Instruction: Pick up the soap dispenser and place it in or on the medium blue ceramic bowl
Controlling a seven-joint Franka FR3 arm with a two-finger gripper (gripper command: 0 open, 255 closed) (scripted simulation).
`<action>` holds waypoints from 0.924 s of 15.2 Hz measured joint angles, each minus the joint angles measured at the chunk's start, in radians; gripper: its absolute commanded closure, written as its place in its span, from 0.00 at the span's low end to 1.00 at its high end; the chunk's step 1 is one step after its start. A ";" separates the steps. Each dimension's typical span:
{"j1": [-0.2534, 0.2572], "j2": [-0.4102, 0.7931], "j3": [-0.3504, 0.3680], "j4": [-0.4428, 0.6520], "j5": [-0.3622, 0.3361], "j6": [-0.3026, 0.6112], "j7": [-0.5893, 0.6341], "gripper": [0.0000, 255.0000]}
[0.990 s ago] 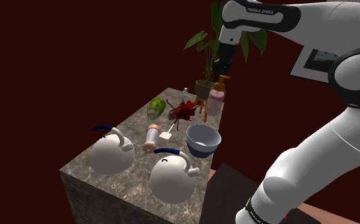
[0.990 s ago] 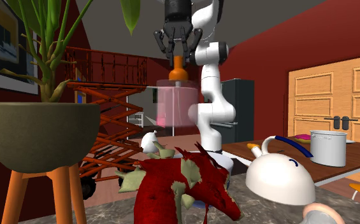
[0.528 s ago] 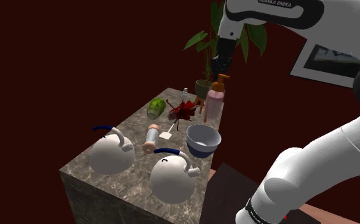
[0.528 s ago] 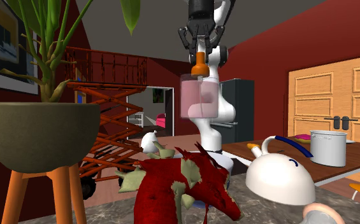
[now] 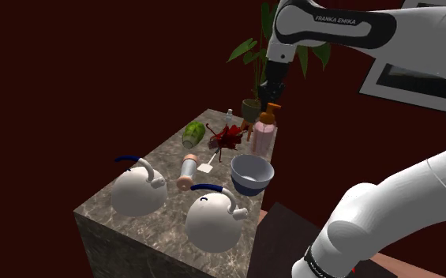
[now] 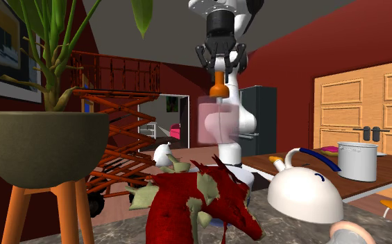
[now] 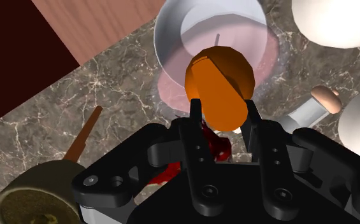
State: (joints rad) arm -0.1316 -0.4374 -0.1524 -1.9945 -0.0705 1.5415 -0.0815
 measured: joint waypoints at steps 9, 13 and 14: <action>-0.003 -0.027 -0.002 -0.145 -0.005 0.118 0.006 1.00; -0.004 -0.031 -0.005 -0.201 -0.007 0.170 0.007 1.00; -0.004 -0.030 -0.006 -0.213 -0.008 0.182 0.007 1.00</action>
State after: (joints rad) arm -0.1359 -0.4678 -0.1581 -2.2072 -0.0783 1.7238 -0.0748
